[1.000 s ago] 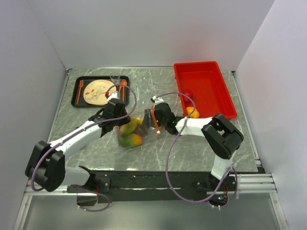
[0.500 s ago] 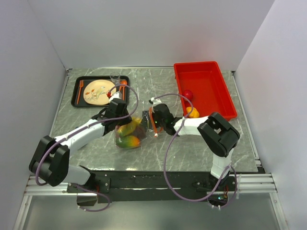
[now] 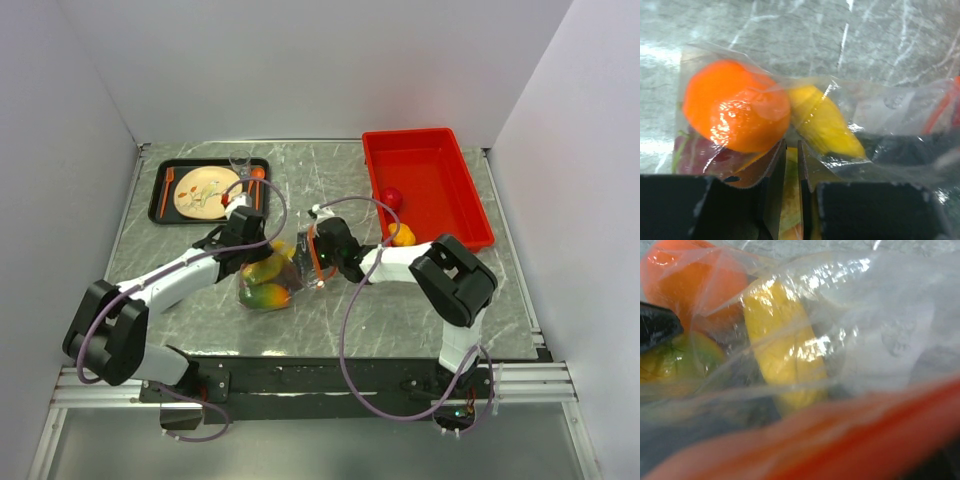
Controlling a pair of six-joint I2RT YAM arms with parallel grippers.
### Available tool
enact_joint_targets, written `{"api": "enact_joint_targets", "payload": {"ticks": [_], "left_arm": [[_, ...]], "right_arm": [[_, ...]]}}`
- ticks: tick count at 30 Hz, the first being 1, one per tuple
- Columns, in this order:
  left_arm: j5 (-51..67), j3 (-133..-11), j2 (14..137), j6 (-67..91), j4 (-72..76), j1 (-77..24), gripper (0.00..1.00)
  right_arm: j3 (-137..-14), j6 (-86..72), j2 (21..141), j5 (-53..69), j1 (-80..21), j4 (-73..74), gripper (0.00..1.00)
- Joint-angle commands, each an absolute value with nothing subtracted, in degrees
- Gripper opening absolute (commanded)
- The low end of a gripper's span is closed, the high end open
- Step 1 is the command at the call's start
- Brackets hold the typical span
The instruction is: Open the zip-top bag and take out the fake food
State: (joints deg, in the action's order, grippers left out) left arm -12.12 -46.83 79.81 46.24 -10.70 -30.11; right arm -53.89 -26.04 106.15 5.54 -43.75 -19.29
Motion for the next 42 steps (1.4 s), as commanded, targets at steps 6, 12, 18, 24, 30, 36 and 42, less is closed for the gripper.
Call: {"api": "enact_joint_targets", "payload": {"ticks": [6,12,18,24,30,36,42], "left_arm": [[-17.05,-45.79,80.86,49.22,-12.04,-28.74,0.21],[-17.4,-45.0,81.21,49.66,-11.34,-28.21,0.21],[-16.96,-44.74,81.12,49.39,-11.07,-27.77,0.21],[-16.26,-44.56,80.6,48.87,-10.64,-27.77,0.21],[-15.47,-44.56,79.89,48.69,-10.37,-27.77,0.21],[-15.12,-44.91,79.19,48.52,-10.46,-27.77,0.22],[-15.21,-45.61,78.23,48.34,-11.07,-27.77,0.22]], "right_arm": [[-53.26,-25.75,95.9,1.23,-43.94,-11.96,0.36],[-53.17,-25.84,93.17,1.14,-43.77,-7.65,0.35],[-52.73,-25.66,89.48,0.09,-43.24,-4.05,0.34],[-54.23,-25.84,86.32,-2.9,-42.98,2.02,0.34],[-54.49,-25.93,84.38,-4.57,-42.19,6.59,0.33],[-53.0,-26.54,81.65,-5.01,-41.13,7.64,0.33],[-51.86,-27.16,78.23,-5.54,-39.47,9.4,0.33]]}}
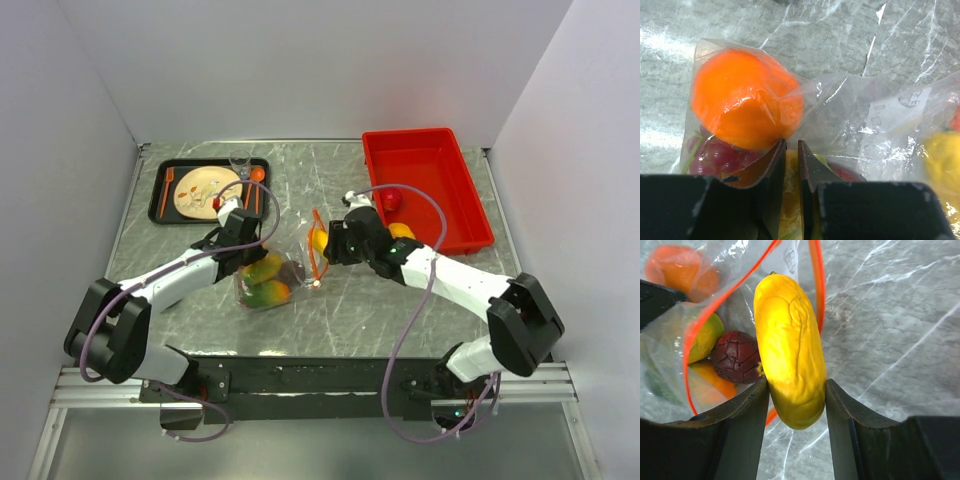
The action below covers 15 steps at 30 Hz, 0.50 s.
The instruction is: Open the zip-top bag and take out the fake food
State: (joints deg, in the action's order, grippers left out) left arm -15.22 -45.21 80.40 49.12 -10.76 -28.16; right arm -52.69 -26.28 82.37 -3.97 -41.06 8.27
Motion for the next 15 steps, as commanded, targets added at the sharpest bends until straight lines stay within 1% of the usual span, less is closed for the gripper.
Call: {"api": "enact_joint_targets", "payload": {"ticks": [1,3,8,12,13,15], "left_arm": [[-15.21,-45.7,78.14,48.43,-11.16,-27.77,0.23],[-15.03,-46.14,77.61,48.43,-11.51,-27.77,0.24],[-14.85,-48.69,76.47,47.64,-13.18,-27.77,0.3],[-14.77,-51.41,75.41,46.15,-15.03,-27.77,0.38],[-13.98,-52.81,75.15,45.71,-15.29,-27.86,0.39],[-13.27,-54.31,74.88,44.22,-16.52,-28.3,0.44]], "right_arm": [[-51.51,-27.16,77.79,-5.8,-39.03,10.19,0.32],[-50.8,-27.25,76.03,-5.89,-37.37,10.81,0.32],[-47.73,-28.04,69.44,-3.87,-32.79,12.04,0.32],[-46.76,-28.65,65.48,-3.43,-26.21,13.97,0.33],[-46.5,-28.91,64.26,-3.17,-22.19,14.15,0.33],[-46.58,-29.44,63.37,-3.77,-18.48,14.24,0.34]]}}
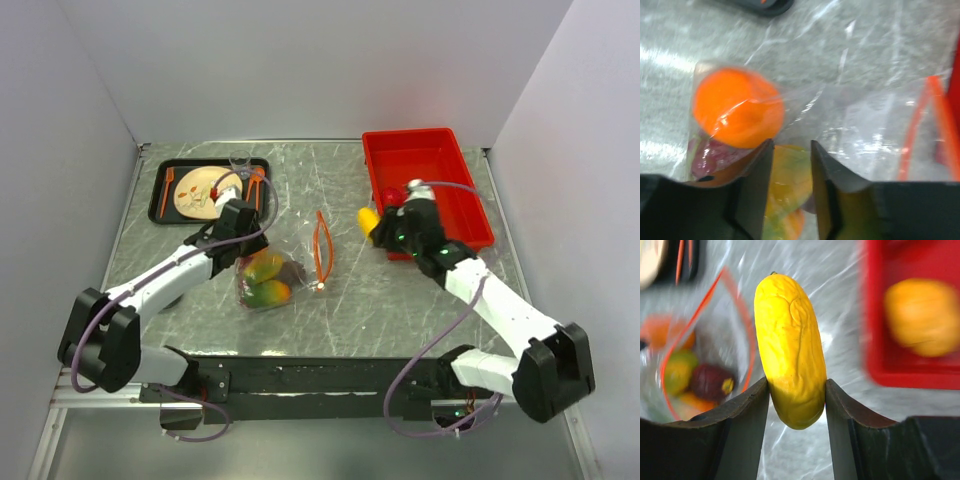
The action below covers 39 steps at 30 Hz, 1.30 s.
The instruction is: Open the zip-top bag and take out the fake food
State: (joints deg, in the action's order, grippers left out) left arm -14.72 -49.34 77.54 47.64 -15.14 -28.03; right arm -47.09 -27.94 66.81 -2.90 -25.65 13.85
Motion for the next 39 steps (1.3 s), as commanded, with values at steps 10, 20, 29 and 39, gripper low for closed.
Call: {"api": "enact_joint_targets", "payload": {"ticks": [10,20,29,39], "left_arm": [[-21.08,-74.75,85.24,33.5,-27.93,-39.8,0.71],[-38.39,-90.96,103.95,27.95,-42.09,-51.49,0.72],[-43.42,-88.95,103.9,30.58,-41.58,-52.91,0.29],[-35.69,-78.32,94.75,34.89,-33.41,-52.91,0.1]], "right_arm": [[-54.22,-31.11,75.21,-6.68,-3.17,13.27,0.4],[-60.12,-30.5,86.83,-4.14,2.37,13.45,0.71],[-59.6,-30.14,79.73,2.36,-2.26,13.45,0.77],[-51.77,-40.16,77.06,15.28,-26.08,-6.13,0.57]]}}
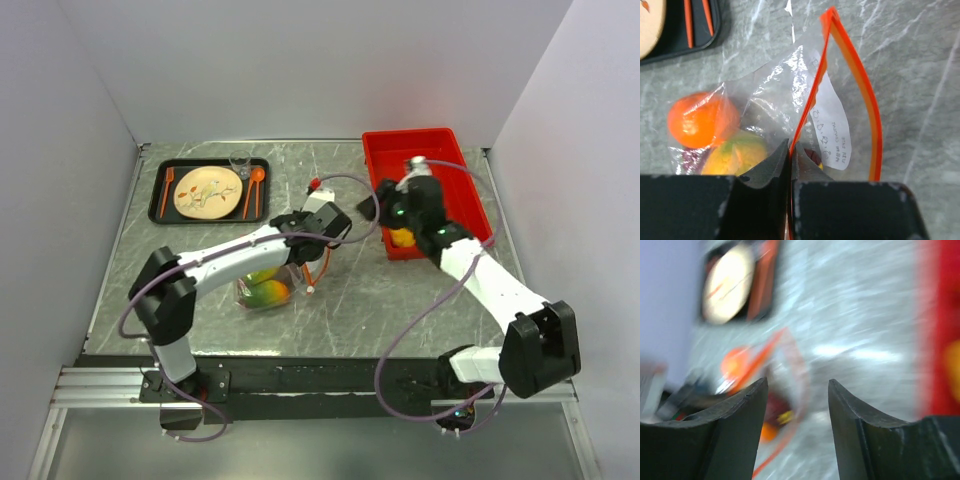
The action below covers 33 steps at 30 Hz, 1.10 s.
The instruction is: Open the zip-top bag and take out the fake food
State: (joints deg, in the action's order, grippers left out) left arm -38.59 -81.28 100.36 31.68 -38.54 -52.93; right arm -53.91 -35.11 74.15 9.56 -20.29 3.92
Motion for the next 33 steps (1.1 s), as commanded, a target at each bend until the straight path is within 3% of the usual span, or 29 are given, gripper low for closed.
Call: {"api": "enact_joint_targets", "payload": {"ticks": [1,10,13,16,17,20,22,25,28,33], "left_arm": [[-35.25,-77.7,93.53,35.41,-32.96,-53.0,0.1],[-30.85,-71.99,88.16,39.99,-28.57,-52.91,0.11],[-29.01,-71.02,87.28,40.25,-27.16,-53.0,0.15],[-27.6,-70.14,85.88,40.34,-26.19,-52.91,0.35],[-27.68,-69.88,85.35,40.52,-26.45,-53.0,0.53],[-28.38,-68.48,82.27,41.04,-27.24,-53.0,0.77],[-28.74,-67.68,79.56,42.27,-28.82,-52.65,0.81],[-28.39,-64.52,75.26,44.72,-30.23,-52.04,0.79],[-24.45,-58.99,70.86,47.97,-28.93,-50.63,0.63],[-19.96,-48.7,67.15,51.33,-25.32,-48.52,0.24]], "right_arm": [[-51.85,-41.65,78.39,15.73,-27.15,-7.11,0.54],[-50.1,-47.72,89.03,17.14,-37.25,-16.43,0.49],[-50.97,-47.64,92.19,16.88,-39.37,-16.79,0.49],[-51.94,-47.2,95.27,17.14,-40.34,-17.22,0.49],[-52.12,-47.11,96.58,17.23,-40.69,-17.49,0.49],[-52.12,-46.58,98.95,18.1,-41.13,-17.84,0.5],[-51.59,-45.97,99.75,18.98,-41.22,-19.15,0.51],[-50.36,-44.74,100.28,20.21,-41.48,-21.18,0.55],[-49.31,-43.43,100.28,20.92,-42.01,-22.85,0.61],[-49.65,-39.73,99.67,18.91,-43.59,-21.02,0.62]]}}
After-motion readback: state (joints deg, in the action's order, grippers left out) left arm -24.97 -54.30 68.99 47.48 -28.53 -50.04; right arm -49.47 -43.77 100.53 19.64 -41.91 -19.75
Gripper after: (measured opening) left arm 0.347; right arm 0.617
